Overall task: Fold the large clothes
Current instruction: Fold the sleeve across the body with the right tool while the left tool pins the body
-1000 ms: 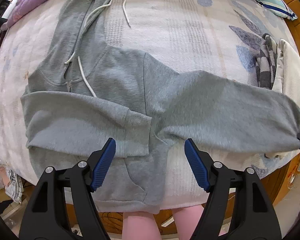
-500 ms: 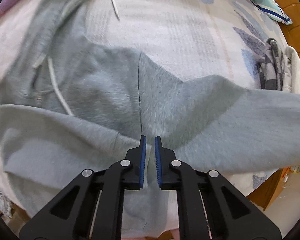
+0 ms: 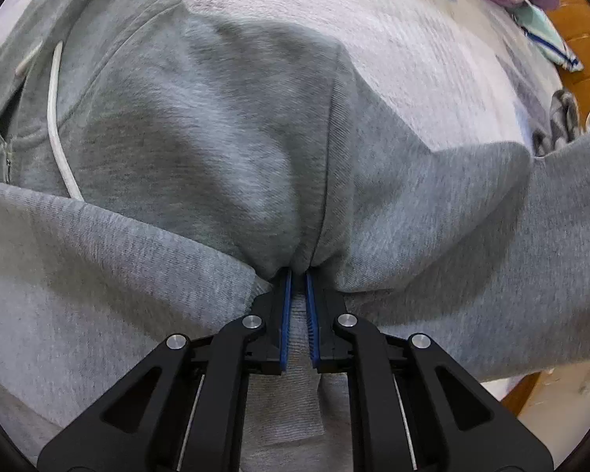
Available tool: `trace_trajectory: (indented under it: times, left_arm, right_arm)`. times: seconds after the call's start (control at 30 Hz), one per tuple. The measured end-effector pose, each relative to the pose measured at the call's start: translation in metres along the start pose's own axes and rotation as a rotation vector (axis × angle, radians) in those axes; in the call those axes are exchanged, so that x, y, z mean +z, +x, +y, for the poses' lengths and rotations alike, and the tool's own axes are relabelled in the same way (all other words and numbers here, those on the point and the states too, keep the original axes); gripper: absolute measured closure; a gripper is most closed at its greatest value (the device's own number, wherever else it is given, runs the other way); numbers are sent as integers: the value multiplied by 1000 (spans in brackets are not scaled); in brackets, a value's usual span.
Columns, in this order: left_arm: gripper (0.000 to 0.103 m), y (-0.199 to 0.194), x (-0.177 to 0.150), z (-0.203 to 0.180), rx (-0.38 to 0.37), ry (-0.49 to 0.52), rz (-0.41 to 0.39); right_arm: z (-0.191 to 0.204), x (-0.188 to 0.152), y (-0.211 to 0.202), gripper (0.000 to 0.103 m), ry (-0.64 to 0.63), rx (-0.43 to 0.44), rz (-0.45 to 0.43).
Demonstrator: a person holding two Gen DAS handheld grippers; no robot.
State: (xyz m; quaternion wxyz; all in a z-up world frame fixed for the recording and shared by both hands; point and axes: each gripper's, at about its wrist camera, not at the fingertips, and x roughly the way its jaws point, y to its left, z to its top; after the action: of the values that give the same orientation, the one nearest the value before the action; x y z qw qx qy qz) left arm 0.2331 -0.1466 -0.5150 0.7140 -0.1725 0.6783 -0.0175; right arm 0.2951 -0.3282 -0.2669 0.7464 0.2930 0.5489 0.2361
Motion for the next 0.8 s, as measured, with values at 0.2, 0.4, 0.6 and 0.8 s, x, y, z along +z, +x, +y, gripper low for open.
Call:
trace_trajectory:
  times: [0.2,0.4,0.6,0.8]
  left_arm:
    - [94,-2,1,16,-87,22,-1]
    - [98,-47,-2,47,-160,75,-29]
    - [98,-148,-7,150,-28,-40,-125]
    - [98,-219,-12,250,159,-135,-169]
  right_arm:
    - [87,-18,63,92,-93,96,115]
    - [155,-45,121,92,-186,109,218]
    - [189,-89,194,92,-214,62,338]
    - [199,-134,250,92,-247,-31,395]
